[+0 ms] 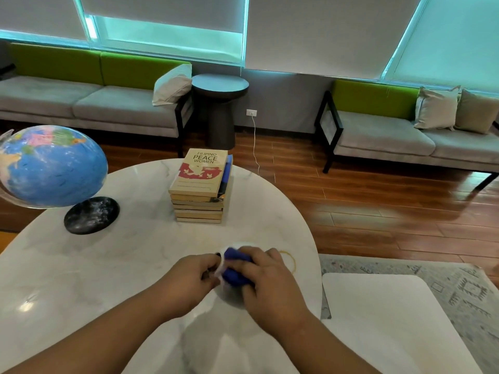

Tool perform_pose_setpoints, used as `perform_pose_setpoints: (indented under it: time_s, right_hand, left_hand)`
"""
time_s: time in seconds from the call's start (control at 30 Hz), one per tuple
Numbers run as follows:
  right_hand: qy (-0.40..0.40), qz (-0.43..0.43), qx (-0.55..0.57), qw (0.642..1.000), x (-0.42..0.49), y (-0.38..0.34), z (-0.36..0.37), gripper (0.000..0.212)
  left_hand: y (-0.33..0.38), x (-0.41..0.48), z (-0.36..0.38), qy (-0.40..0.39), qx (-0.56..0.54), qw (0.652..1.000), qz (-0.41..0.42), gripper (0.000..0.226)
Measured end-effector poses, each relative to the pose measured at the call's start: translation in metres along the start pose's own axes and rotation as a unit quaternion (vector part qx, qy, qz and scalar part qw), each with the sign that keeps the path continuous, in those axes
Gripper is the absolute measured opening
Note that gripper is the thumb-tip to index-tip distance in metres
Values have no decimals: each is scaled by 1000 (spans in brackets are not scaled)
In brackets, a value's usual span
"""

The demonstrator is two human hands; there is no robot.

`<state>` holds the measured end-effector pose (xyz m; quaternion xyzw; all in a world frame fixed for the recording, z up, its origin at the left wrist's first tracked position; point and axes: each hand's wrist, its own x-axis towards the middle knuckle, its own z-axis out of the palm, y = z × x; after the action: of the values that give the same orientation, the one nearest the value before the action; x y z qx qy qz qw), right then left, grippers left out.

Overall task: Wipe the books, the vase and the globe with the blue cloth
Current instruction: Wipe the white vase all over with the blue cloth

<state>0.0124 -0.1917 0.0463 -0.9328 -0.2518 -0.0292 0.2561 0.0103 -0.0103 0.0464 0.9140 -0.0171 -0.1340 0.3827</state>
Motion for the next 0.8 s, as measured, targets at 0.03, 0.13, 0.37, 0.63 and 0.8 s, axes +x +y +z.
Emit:
perform_pose_setpoints:
  time_s: [0.03,0.13,0.37,0.63,0.8]
  right_hand:
    - [6,24,0,1000,5,2,-3,48]
    - [20,42,-13,999,12,3,-8,47]
    - [-35,-80,-28,996,-20,-2,7,47]
    - [5,-72,-39,997,-18,-1,12,47]
    - [20,7,5,1000,0,12,-6,53]
  left_hand:
    - [3,0,-1,-1,1,1000,-4,14]
    - [13,-2,-2,-27,-61,997,-42,20]
    - [21,0,-5,-25,-230,958,-167,24]
    - [18,5,-7,-18,-267,948,-171,26]
    - [17,3,-3,-12,-217,966,-139,25]
